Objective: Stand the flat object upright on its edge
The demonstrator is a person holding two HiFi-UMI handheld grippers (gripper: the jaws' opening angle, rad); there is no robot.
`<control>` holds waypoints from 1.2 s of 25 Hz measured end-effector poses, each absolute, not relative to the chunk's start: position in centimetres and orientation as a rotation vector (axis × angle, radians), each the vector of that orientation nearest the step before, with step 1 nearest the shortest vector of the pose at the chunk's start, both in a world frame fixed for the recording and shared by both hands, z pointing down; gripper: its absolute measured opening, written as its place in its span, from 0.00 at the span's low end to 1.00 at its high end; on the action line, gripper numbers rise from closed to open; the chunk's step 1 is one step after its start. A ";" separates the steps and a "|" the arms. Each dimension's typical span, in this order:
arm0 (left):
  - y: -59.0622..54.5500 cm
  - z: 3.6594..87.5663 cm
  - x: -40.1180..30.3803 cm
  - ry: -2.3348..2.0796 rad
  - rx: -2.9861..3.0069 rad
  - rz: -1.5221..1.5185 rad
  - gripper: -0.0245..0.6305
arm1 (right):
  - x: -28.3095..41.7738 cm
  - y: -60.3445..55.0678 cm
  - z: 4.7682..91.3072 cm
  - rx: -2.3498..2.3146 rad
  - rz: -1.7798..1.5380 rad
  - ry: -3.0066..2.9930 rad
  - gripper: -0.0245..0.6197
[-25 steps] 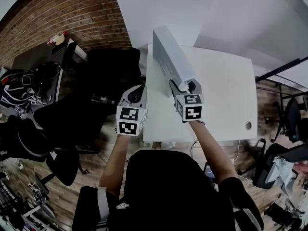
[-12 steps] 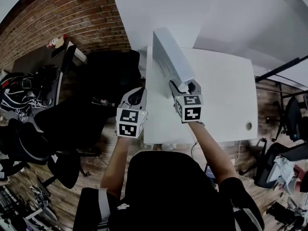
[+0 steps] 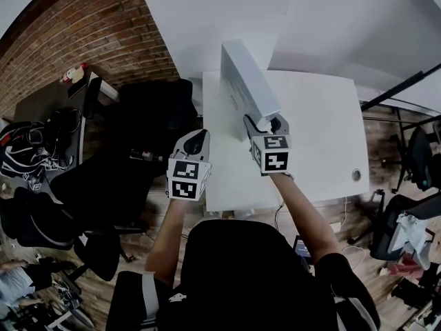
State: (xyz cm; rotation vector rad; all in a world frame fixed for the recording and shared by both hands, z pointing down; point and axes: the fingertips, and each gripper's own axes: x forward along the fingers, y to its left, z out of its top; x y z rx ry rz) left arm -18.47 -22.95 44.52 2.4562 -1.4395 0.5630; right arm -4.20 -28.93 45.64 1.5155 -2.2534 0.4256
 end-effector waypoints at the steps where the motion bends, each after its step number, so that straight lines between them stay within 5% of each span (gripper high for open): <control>1: -23.1 44.5 -18.2 -1.433 2.463 0.563 0.06 | -4.0 -29.1 45.5 1.527 0.430 -2.249 0.48; 30: -29.2 46.5 -11.7 -1.287 2.523 0.520 0.06 | 3.1 -35.7 45.8 1.798 0.484 -2.075 0.48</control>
